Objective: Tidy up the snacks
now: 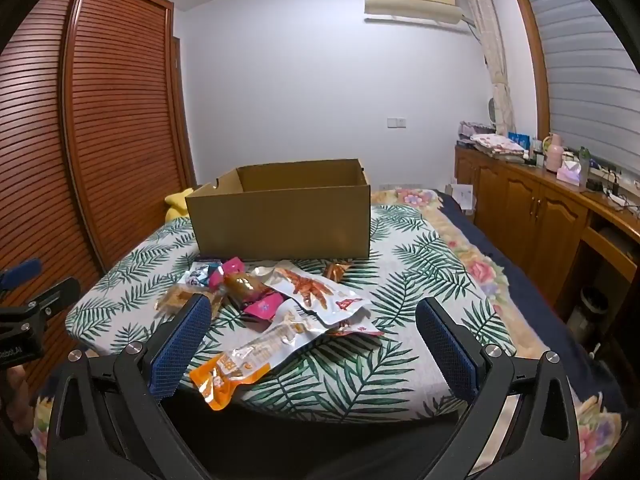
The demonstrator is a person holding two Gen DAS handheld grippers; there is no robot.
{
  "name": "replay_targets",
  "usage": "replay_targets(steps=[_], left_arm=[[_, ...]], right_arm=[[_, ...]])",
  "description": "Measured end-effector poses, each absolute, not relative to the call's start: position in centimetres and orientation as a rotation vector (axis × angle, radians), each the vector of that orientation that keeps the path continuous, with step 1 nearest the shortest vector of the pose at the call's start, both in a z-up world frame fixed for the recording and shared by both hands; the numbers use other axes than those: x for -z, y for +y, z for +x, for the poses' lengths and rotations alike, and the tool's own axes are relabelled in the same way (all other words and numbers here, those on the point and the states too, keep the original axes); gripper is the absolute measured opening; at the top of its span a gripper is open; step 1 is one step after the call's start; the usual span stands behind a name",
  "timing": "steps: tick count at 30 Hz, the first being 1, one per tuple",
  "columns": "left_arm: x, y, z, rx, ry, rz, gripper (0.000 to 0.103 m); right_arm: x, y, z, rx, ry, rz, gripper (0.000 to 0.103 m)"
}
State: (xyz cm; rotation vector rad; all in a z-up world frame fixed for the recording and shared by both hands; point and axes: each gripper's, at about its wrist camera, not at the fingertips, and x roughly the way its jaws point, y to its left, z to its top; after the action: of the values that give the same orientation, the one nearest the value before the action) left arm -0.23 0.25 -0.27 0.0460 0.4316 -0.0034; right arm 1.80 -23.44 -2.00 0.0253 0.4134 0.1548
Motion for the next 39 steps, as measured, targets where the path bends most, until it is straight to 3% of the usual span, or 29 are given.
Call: replay_targets(steps=[39], left_arm=[[-0.7,0.3,-0.6,0.005,0.414,0.042,0.103]], right_arm=[[1.8,-23.1,1.6,-0.155,0.409,0.026,0.103]])
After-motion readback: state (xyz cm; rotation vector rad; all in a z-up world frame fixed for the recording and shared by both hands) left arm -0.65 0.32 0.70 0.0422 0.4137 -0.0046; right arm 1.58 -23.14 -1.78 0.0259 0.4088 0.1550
